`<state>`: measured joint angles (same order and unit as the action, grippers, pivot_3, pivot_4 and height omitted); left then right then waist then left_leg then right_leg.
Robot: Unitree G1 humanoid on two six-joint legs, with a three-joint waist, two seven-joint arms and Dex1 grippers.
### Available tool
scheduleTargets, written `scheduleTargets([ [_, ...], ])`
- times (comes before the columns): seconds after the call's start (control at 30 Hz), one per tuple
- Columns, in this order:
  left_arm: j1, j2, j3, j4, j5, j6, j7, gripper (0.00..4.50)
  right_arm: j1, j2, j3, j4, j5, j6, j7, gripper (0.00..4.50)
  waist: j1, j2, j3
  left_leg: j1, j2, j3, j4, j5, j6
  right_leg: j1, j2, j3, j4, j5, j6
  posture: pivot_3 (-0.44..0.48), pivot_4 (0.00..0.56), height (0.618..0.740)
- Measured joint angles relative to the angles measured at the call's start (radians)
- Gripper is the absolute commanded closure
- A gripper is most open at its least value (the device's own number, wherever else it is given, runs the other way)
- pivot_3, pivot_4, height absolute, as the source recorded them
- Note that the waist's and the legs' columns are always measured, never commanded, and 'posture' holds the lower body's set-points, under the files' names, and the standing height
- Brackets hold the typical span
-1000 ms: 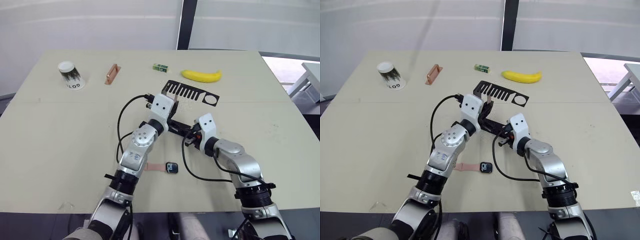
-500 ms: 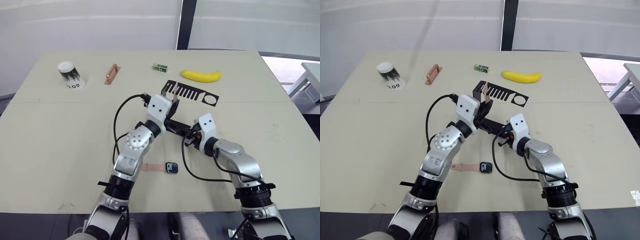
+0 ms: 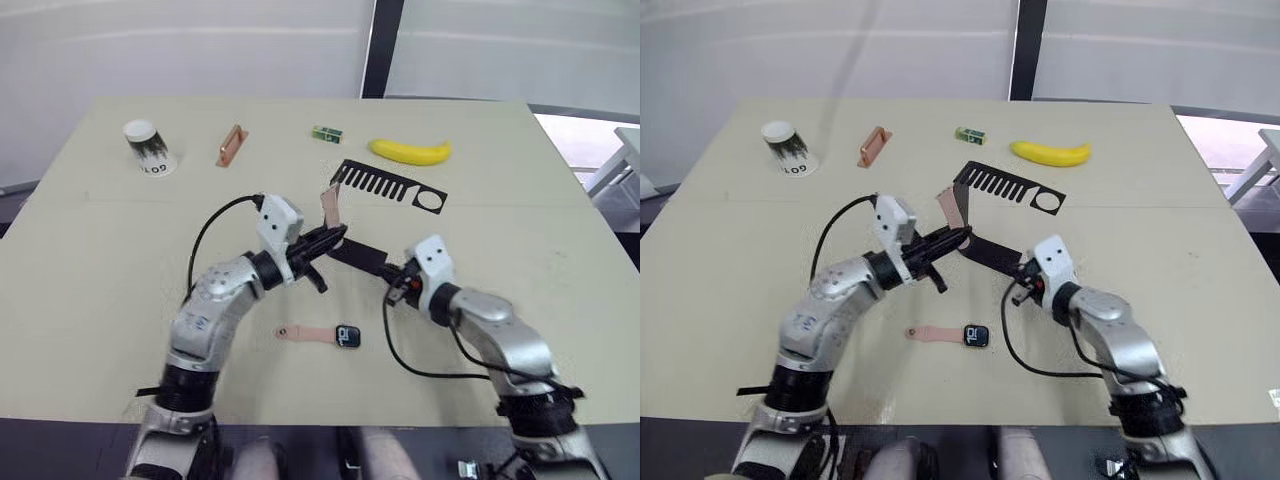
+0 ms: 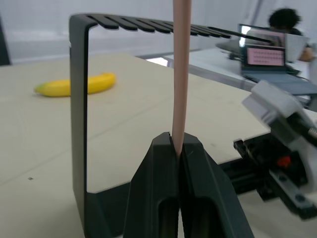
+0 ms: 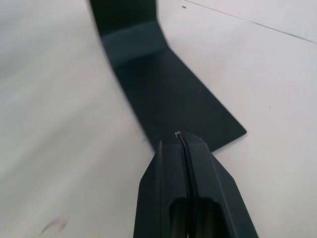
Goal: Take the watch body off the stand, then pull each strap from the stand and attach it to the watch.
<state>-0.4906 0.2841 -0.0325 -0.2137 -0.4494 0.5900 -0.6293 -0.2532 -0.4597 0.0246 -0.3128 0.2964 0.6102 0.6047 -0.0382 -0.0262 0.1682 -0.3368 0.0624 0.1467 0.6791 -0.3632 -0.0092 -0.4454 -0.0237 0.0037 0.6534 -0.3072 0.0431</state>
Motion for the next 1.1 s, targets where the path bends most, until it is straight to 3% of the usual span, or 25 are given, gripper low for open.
scheduleTargets([
  [0.03, -0.018, 0.030, 0.011, 0.009, -0.043, 0.036, -0.053, 4.45, 0.036, -0.026, -0.034, -0.063, 0.053, 0.015, 0.034, 4.50, 0.002, 0.000, 0.000, 0.000, 0.000, 0.000, 0.000, 0.000, 0.000, 0.000, 0.000, 0.000, 0.000, 0.000, 0.000, 0.000, 0.150, 0.740],
  [0.13, -0.071, 0.104, 0.012, 0.043, -0.149, 0.126, -0.215, 4.50, 0.107, -0.098, -0.152, -0.228, 0.298, 0.126, 0.115, 3.23, 0.004, 0.000, 0.000, 0.001, 0.000, 0.000, 0.001, 0.000, 0.000, 0.001, 0.000, 0.000, 0.000, 0.000, 0.000, 0.000, 0.150, 0.740],
  [0.2, -0.099, 0.162, -0.016, 0.070, -0.197, 0.165, -0.343, 4.50, 0.119, -0.132, -0.236, -0.311, 0.544, 0.233, 0.127, 2.15, 0.001, 0.000, 0.000, 0.001, 0.000, 0.000, 0.001, 0.000, 0.000, 0.001, 0.000, 0.001, 0.000, 0.000, 0.000, 0.000, 0.150, 0.740],
  [0.33, -0.141, 0.185, -0.083, 0.105, -0.219, 0.186, -0.489, 4.50, 0.056, -0.132, -0.302, -0.329, 0.901, 0.315, -0.014, 0.18, 0.001, 0.000, 0.000, 0.001, 0.000, 0.000, 0.001, 0.000, 0.000, 0.001, 0.000, 0.001, 0.000, 0.000, 0.000, 0.000, 0.150, 0.740],
  [0.37, -0.157, 0.187, -0.104, 0.113, -0.221, 0.189, -0.525, 4.50, 0.033, -0.136, -0.310, -0.321, 1.005, 0.323, -0.078, 0.03, 0.003, 0.000, 0.000, 0.001, 0.000, 0.000, 0.001, 0.000, 0.000, 0.001, 0.000, 0.001, -0.001, 0.000, 0.000, 0.000, 0.150, 0.740],
  [0.57, -0.203, 0.177, -0.143, 0.150, -0.222, 0.186, -0.610, 4.50, -0.056, -0.182, -0.284, -0.291, 1.279, 0.320, -0.302, 0.03, 0.004, 0.000, 0.000, -0.001, 0.000, 0.000, 0.000, 0.000, 0.001, 0.000, 0.000, 0.002, -0.002, 0.000, 0.000, 0.000, 0.150, 0.740],
  [0.8, -0.220, 0.129, -0.144, 0.182, -0.221, 0.186, -0.605, 4.50, -0.085, -0.180, -0.211, -0.275, 1.295, 0.278, -0.422, 0.03, 0.007, 0.000, 0.000, -0.002, 0.000, -0.001, 0.000, 0.000, 0.001, 0.000, 0.000, 0.001, -0.004, 0.000, 0.001, 0.000, 0.150, 0.740],
  [0.93, -0.220, 0.127, -0.143, 0.184, -0.221, 0.187, -0.605, 4.50, -0.082, -0.154, -0.183, -0.277, 1.270, 0.245, -0.433, 1.32, 0.007, 0.000, 0.000, -0.002, 0.000, -0.001, 0.000, 0.000, 0.001, 0.000, 0.000, 0.001, -0.004, 0.000, 0.001, 0.000, 0.150, 0.740],
  [1.1, -0.220, 0.128, -0.143, 0.184, -0.221, 0.188, -0.605, 4.50, -0.084, -0.150, -0.172, -0.279, 1.245, 0.217, -0.433, 1.32, 0.007, 0.000, 0.000, -0.002, 0.000, -0.001, 0.000, 0.000, 0.001, 0.000, 0.000, 0.001, -0.004, 0.000, 0.001, 0.000, 0.150, 0.740],
])
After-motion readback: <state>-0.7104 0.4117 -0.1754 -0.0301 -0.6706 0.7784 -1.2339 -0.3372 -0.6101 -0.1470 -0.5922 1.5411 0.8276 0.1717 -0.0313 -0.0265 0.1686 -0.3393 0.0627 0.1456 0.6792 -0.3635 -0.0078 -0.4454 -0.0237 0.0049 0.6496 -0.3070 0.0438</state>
